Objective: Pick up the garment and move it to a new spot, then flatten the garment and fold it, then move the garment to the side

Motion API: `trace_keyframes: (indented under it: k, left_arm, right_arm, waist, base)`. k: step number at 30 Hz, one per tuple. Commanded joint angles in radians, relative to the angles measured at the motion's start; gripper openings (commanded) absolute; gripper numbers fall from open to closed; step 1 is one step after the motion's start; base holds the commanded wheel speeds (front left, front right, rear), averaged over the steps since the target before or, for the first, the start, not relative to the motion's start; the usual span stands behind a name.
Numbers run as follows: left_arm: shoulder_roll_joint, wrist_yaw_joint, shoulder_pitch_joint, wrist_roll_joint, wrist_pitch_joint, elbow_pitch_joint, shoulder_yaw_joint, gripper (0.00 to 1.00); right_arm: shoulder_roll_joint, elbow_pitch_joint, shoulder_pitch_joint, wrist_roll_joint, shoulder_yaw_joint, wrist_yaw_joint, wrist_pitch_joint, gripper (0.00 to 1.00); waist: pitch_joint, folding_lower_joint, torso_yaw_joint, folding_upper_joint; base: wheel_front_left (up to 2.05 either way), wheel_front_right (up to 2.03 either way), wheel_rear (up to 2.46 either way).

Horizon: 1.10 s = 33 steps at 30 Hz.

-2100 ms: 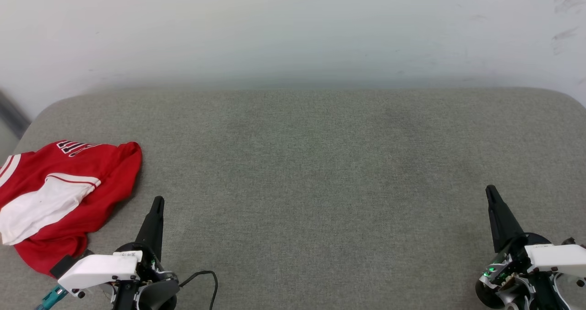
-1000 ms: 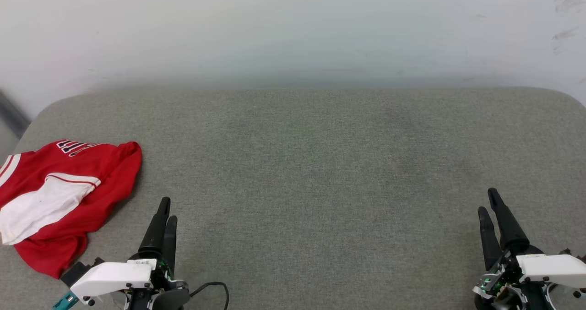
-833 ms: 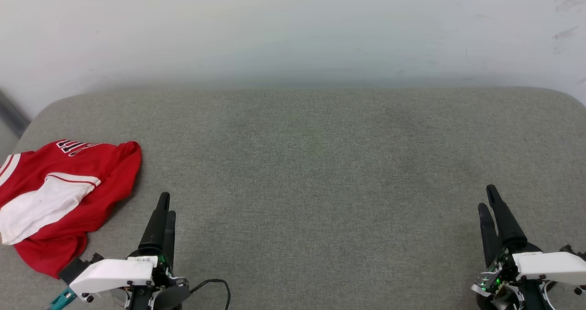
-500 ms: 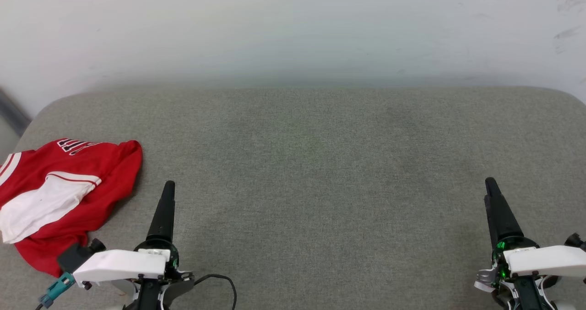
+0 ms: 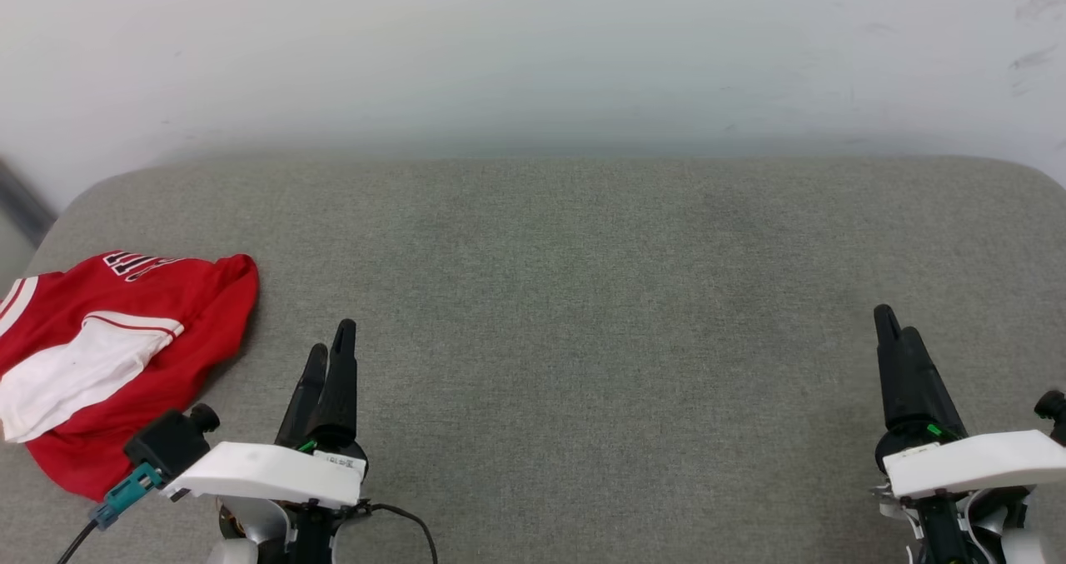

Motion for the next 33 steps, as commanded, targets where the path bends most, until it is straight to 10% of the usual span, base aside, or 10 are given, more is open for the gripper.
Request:
trace_keyframes:
  k: [1, 33]
  left_arm:
    - [0.004, -0.001, -0.026, 0.036, -0.009, -0.015, -0.003, 1.00]
    - [0.026, 0.047, -0.028, 0.544, -0.104, 0.020, -0.052, 1.00]
  right_arm:
    - [0.000, -0.022, -0.008, -0.033, 0.004, 0.002, -0.001, 1.00]
    - [0.000, -0.079, 0.023, -0.517, 0.011, 0.002, 0.045, 1.00]
  waist:
    - [0.000, 0.0000, 0.000, 0.0000]
    - [-0.006, 0.0000, 0.002, 0.0000]
  base:
    - [0.00, 0.00, 0.00]
    - [0.00, 0.00, 0.00]
